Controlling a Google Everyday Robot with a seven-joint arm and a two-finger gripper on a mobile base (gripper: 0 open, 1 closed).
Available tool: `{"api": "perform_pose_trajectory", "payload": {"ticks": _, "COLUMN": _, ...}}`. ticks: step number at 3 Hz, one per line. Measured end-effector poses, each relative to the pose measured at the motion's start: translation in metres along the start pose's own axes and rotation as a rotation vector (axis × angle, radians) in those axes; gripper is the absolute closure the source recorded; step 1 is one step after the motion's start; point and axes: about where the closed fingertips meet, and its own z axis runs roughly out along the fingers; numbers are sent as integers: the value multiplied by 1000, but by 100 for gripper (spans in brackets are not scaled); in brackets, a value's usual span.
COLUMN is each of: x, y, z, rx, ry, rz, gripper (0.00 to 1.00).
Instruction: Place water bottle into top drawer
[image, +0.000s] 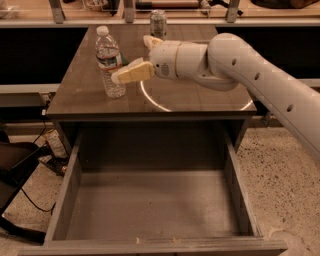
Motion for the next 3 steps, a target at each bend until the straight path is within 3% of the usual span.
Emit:
{"api": "perform_pose_trajectory", "payload": {"ticks": 2, "x": 4, "y": 15, "z": 48, "rx": -107, "ry": -17, "rz": 93, "gripper": 4}}
{"api": "perform_pose_trajectory", "payload": {"ticks": 3, "x": 4, "y": 17, "z": 61, "rx": -137, "ry": -38, "rz": 124, "gripper": 26}}
